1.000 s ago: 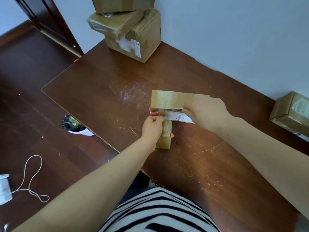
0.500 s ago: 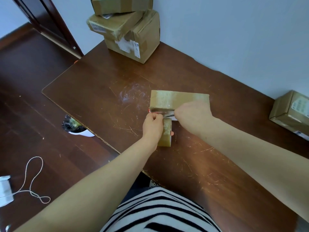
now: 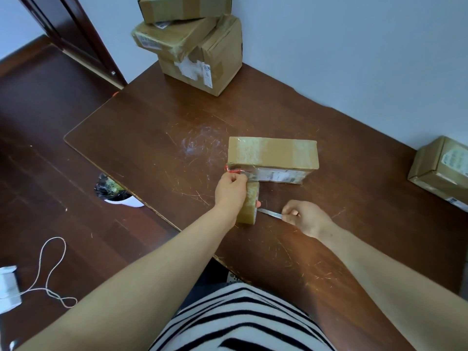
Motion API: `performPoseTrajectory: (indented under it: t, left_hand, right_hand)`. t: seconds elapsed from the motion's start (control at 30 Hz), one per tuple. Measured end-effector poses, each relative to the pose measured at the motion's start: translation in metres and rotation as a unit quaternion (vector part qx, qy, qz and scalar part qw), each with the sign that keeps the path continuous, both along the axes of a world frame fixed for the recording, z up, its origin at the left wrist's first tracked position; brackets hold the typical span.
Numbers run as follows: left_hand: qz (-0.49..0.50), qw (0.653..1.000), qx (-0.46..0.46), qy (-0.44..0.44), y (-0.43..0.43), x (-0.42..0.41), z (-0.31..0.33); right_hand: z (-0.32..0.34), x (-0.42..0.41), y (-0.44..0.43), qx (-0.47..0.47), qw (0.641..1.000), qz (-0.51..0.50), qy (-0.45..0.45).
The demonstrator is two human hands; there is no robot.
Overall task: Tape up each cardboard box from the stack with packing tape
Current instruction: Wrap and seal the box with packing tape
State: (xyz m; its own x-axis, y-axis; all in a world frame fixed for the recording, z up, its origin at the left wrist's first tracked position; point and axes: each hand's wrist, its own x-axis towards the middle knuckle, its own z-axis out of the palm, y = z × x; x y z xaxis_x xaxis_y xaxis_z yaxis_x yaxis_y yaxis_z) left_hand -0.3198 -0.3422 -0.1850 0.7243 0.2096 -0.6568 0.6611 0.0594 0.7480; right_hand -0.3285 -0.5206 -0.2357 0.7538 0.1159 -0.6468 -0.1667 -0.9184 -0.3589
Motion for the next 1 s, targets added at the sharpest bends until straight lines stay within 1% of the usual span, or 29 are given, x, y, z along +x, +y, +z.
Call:
performPoseTrajectory:
  t: [0.07,0.13,0.2,0.23,0.27,0.3,0.33,0.37,0.4,0.43,0.47,0.5,0.57,0.8,0.93,1.0]
  left_hand:
    - [0.000,1.000,0.004,0.000,0.000,0.000,0.000]
    - [-0.006,1.000,0.007,0.004,-0.001,0.000,-0.002]
    - [-0.006,1.000,0.005,0.001,-0.001,0.000,-0.003]
    - [-0.003,1.000,0.003,0.000,-0.001,0.000,-0.004]
    - [-0.004,1.000,0.005,-0.002,-0.001,0.001,-0.005]
    - [-0.005,1.000,0.011,-0.003,0.000,0.001,-0.006]
    - [-0.005,1.000,0.016,-0.003,0.000,0.001,-0.008]
    - [-0.002,1.000,0.017,-0.002,-0.001,0.001,-0.009]
    - [-0.001,1.000,0.015,-0.002,-0.001,0.000,-0.010]
    - [0.000,1.000,0.013,0.000,-0.001,0.000,-0.011]
    - [0.003,1.000,0.009,-0.002,-0.001,0.000,-0.010]
    - [0.005,1.000,0.008,-0.003,-0.002,0.001,-0.008]
    - [0.007,1.000,0.008,-0.006,-0.001,0.001,-0.007]
    - [-0.014,1.000,0.020,-0.015,-0.002,0.000,-0.007]
    - [-0.044,0.996,0.080,-0.023,0.006,0.001,-0.012]
    - [-0.034,0.996,0.087,-0.012,0.010,-0.001,-0.016]
  right_hand:
    - [-0.002,-0.002,0.000,-0.005,1.000,0.015,-0.012]
    - [0.007,0.003,0.001,-0.079,0.993,0.085,-0.033]
    - [0.029,0.014,0.006,-0.159,0.973,0.140,-0.092]
    - [0.044,0.021,0.009,-0.155,0.968,0.143,-0.133]
    - [0.060,0.029,0.015,-0.118,0.970,0.126,-0.170]
    - [0.073,0.036,0.022,-0.044,0.970,0.102,-0.215]
    - [0.079,0.045,0.030,0.042,0.957,0.097,-0.271]
    - [0.081,0.055,0.038,0.102,0.933,0.126,-0.322]
    - [0.078,0.066,0.045,0.113,0.914,0.186,-0.343]
    - [0.069,0.075,0.051,0.088,0.907,0.247,-0.330]
    - [0.060,0.081,0.056,0.038,0.908,0.292,-0.299]
    - [0.049,0.085,0.059,-0.019,0.909,0.320,-0.266]
    - [0.032,0.088,0.060,-0.079,0.901,0.338,-0.260]
    - [0.027,0.086,0.061,-0.106,0.881,0.355,-0.295]
    - [0.026,0.087,0.060,-0.110,0.881,0.357,-0.291]
    - [0.026,0.088,0.060,-0.108,0.882,0.357,-0.287]
